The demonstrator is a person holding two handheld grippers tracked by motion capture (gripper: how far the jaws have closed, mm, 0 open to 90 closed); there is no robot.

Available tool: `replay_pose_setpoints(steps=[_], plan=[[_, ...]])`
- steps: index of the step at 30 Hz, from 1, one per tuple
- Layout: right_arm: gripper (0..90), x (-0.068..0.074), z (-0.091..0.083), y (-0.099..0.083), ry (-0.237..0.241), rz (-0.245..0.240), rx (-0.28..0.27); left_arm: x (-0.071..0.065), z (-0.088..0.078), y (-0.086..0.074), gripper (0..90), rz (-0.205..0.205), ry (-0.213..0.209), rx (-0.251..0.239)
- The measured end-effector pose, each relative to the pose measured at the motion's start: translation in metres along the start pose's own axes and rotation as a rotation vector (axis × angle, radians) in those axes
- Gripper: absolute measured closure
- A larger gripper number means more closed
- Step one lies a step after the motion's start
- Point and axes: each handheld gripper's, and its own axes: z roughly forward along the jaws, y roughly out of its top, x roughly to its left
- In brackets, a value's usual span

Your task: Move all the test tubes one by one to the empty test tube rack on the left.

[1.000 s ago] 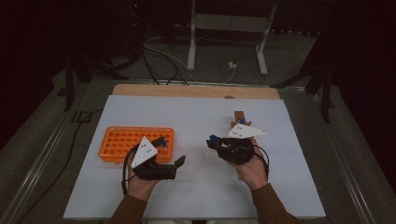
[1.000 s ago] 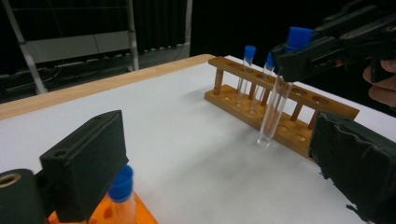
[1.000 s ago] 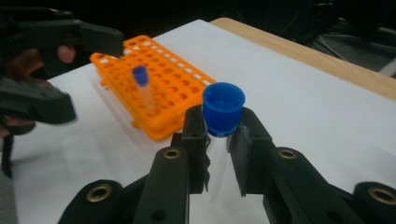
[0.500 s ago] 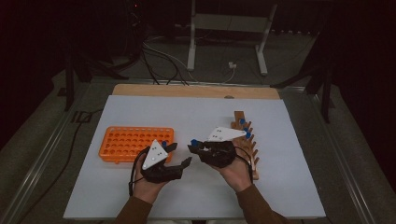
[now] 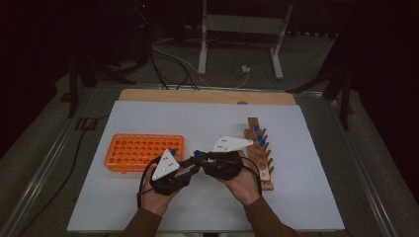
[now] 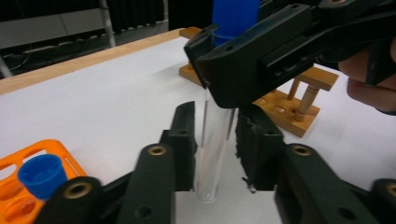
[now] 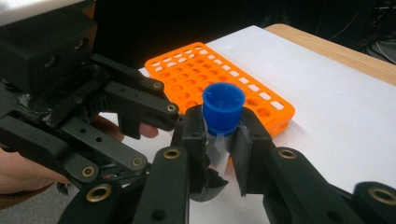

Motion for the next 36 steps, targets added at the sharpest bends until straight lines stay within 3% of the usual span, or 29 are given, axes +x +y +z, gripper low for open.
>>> replay_pose_setpoints(steps=[12, 15, 18, 19, 21, 27, 32, 34, 36], plan=[[76.3, 0.001, 0.001, -0.001, 0.016, 0.001, 0.000, 0.000, -0.002, -0.001, 77.8, 0.006, -0.009, -0.014], [65.6, -0.001, -0.002, -0.001, 0.030, 0.012, -0.009, 0.002, -0.003, -0.001, 77.8, 0.005, -0.001, -0.011], [59.4, -0.002, -0.004, -0.001, 0.020, 0.009, -0.015, 0.004, -0.005, -0.001, 77.8, 0.010, 0.011, -0.006], [52.2, -0.004, -0.007, -0.001, 0.014, 0.013, -0.018, 0.005, -0.006, -0.002, 77.8, 0.012, 0.016, -0.004], [47.2, -0.005, -0.009, -0.002, 0.010, 0.014, -0.019, 0.008, -0.008, -0.002, 77.8, 0.010, 0.026, -0.003], [15.1, -0.011, -0.017, -0.005, -0.078, 0.002, -0.021, 0.019, -0.020, -0.003, 77.7, -0.014, 0.039, -0.024], [3.7, -0.020, -0.024, -0.009, -0.137, 0.019, -0.026, 0.028, -0.031, -0.003, 77.7, -0.027, 0.066, -0.042], [2.2, -0.026, -0.030, -0.012, -0.168, 0.033, -0.040, 0.032, -0.035, -0.004, 77.6, -0.037, 0.083, -0.048], [1.8, -0.028, -0.032, -0.014, -0.170, 0.037, -0.043, 0.036, -0.038, -0.005, 77.6, -0.050, 0.097, -0.055]])
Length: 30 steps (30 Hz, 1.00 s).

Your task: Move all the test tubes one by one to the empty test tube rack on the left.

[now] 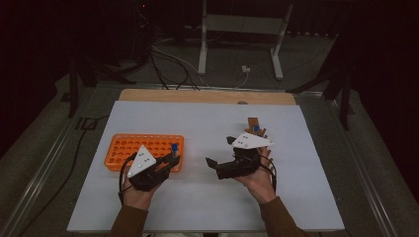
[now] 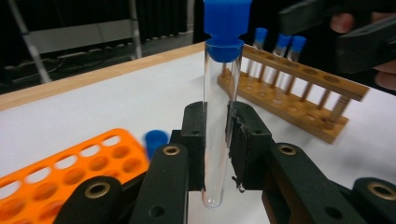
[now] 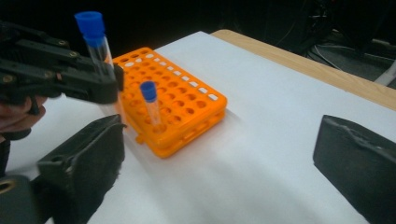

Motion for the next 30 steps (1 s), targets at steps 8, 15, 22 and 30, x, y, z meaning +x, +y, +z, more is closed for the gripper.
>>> replay_pose_setpoints(steps=[8, 15, 22, 30], plan=[[0.0, -0.013, -0.014, -0.007, -0.058, 0.007, -0.017, 0.009, -0.006, -0.001, 77.6, -0.005, 0.045, -0.012], [0.0, -0.025, -0.029, -0.012, -0.090, 0.012, -0.021, 0.015, -0.003, -0.004, 77.6, 0.009, 0.088, -0.009], [0.0, -0.035, -0.043, -0.015, -0.118, 0.025, -0.034, 0.022, 0.002, -0.010, 77.6, -0.006, 0.109, -0.009], [0.0, -0.048, -0.055, -0.019, -0.149, 0.046, -0.045, 0.027, 0.009, -0.017, 77.5, -0.028, 0.118, 0.001]])
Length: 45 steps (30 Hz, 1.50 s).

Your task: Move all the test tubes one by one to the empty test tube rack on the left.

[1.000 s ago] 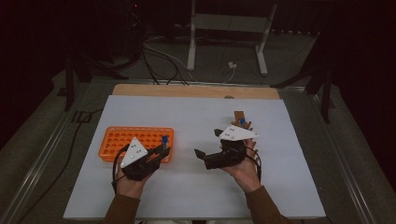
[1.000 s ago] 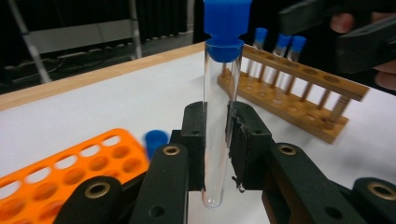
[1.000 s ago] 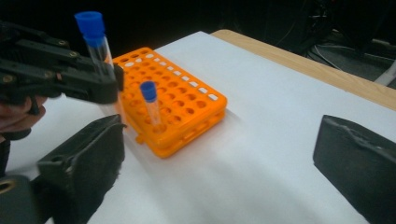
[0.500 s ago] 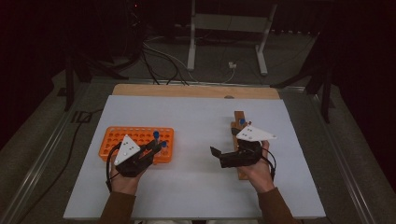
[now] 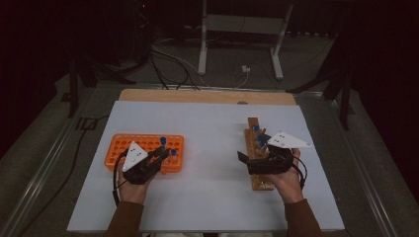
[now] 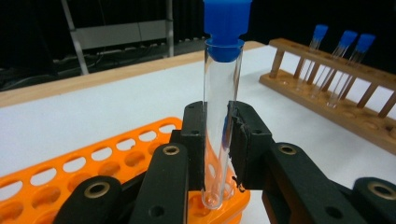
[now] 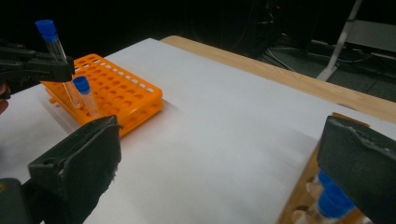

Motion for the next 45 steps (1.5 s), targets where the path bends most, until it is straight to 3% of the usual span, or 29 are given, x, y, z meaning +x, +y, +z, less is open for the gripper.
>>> replay_pose_setpoints(steps=[10, 20, 24, 33, 43, 45], plan=[[0.0, -0.011, -0.010, -0.003, -0.021, 0.024, -0.014, 0.001, 0.010, -0.009, 77.5, 0.000, -0.003, 0.024], [0.0, -0.014, -0.011, -0.005, -0.021, 0.031, -0.014, 0.002, 0.010, -0.011, 77.4, -0.008, -0.007, 0.018], [0.0, -0.015, -0.011, -0.006, -0.023, 0.035, -0.013, 0.004, 0.012, -0.013, 77.4, -0.008, 0.011, 0.018], [0.0, -0.014, -0.011, -0.007, -0.016, 0.035, -0.012, 0.003, 0.023, -0.022, 77.2, 0.015, 0.007, 0.113], [0.0, -0.016, -0.013, -0.008, -0.013, 0.039, -0.020, 0.000, 0.026, -0.026, 78.2, 0.049, 0.034, 0.209], [0.0, -0.016, -0.013, -0.008, -0.013, 0.037, -0.021, 0.001, 0.026, -0.028, 78.2, 0.031, 0.034, 0.211]])
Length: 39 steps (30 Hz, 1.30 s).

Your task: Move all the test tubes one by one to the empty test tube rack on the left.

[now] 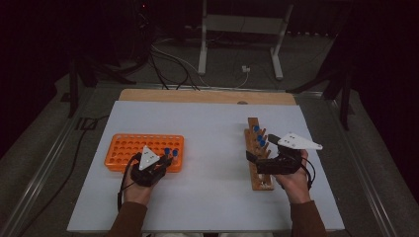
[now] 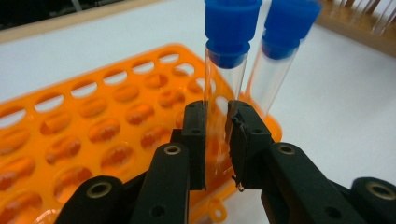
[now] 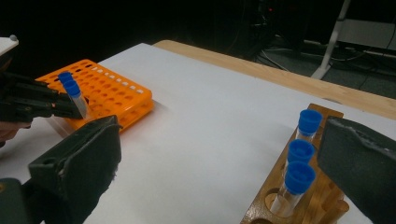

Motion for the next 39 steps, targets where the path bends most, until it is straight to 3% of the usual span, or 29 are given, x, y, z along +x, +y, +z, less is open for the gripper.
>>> replay_pose_setpoints(steps=[5, 10, 17, 21, 23, 29, 34, 36, 39], plan=[[0.0, 0.000, 0.000, 0.000, 0.002, -0.003, 0.001, 0.000, -0.001, 0.000, 76.3, -0.021, 0.001, -0.009], [0.0, 0.000, 0.000, -0.001, 0.004, 0.000, 0.004, -0.001, -0.009, 0.007, 72.2, -0.028, 0.007, -0.089], [0.0, -0.003, 0.000, -0.003, 0.001, 0.005, 0.009, 0.001, -0.011, 0.005, 78.0, -0.019, 0.000, -0.046], [0.0, -0.006, 0.001, -0.005, -0.005, 0.012, 0.017, 0.003, -0.013, 0.003, 76.7, -0.044, -0.006, -0.051], [0.0, -0.009, 0.002, -0.008, -0.005, 0.018, 0.024, 0.004, -0.015, 0.003, 71.0, -0.047, -0.007, -0.057], [3.1, -0.020, 0.008, -0.019, -0.034, 0.036, 0.056, 0.012, -0.029, 0.003, 56.0, -0.116, -0.052, -0.127], [7.5, -0.024, 0.014, -0.026, -0.027, 0.025, 0.089, 0.017, -0.037, 0.004, 51.1, -0.129, -0.051, -0.165], [11.6, -0.025, 0.017, -0.029, -0.036, 0.018, 0.105, 0.019, -0.038, 0.004, 48.2, -0.142, -0.074, -0.170], [17.9, -0.029, 0.020, -0.034, -0.051, 0.026, 0.118, 0.019, -0.039, 0.003, 30.4, -0.148, -0.047, -0.164]])
